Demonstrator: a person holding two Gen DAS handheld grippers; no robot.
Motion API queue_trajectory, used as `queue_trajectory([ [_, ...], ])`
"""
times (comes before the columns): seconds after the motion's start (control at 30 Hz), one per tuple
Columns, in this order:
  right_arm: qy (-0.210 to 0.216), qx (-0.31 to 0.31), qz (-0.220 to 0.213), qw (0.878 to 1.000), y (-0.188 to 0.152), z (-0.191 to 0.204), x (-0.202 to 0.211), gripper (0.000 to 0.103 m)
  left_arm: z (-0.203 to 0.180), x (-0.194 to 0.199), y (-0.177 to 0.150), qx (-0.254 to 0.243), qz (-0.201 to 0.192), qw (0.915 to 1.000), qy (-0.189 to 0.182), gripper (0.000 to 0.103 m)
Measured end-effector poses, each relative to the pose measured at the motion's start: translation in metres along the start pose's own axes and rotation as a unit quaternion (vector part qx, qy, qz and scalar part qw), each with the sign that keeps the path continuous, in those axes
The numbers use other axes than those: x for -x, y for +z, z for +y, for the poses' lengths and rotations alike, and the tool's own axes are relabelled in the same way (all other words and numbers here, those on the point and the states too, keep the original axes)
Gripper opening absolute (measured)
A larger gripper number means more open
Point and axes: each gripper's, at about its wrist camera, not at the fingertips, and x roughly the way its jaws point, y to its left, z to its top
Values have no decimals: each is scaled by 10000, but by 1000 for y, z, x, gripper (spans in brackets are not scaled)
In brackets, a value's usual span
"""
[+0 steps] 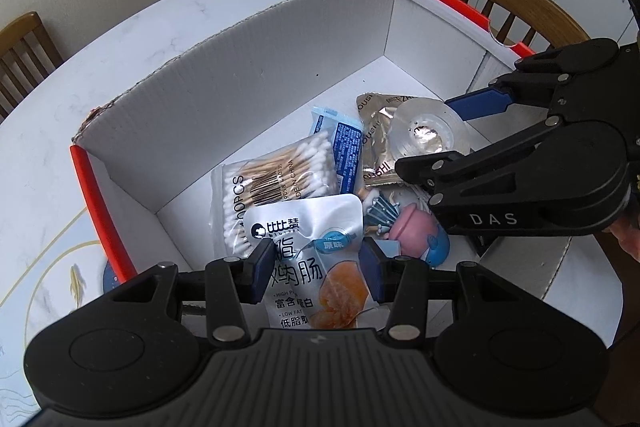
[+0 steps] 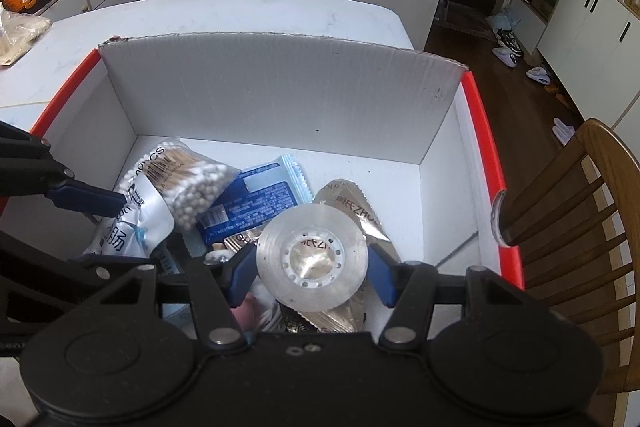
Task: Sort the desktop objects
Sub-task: 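Lower and release the tape roll with the right tool while the left tool releases the sausage packet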
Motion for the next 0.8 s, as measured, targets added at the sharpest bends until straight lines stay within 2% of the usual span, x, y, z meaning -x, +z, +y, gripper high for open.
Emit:
queue_trajectory([
  [0.2,28,-44,24,10000,2,-1,0,60,1,0,1,8,11,10000,-33,46],
  [0.27,16,-58,6,10000,2,-2,2,65,1,0,1,5,12,10000,-45,46],
  [0.37,3,-114,-33,9999,2,-4,5,65,1,0,1,16,29,10000,-78,47],
  [0.47,-15,-138,-60,9999,1,-5,8,66,0,2,1,45,26,9999,-148,54],
  [0.53,-16,-156,-81,9998,1,-6,10,67,-3,4,1,42,-1,9999,-151,69],
  [0.6,-21,-168,-98,9998,1,-6,13,69,-4,6,1,41,-51,9999,-82,76],
  [0.8,-4,-174,-129,9998,0,-7,19,70,-1,14,0,120,-110,9998,-88,76],
])
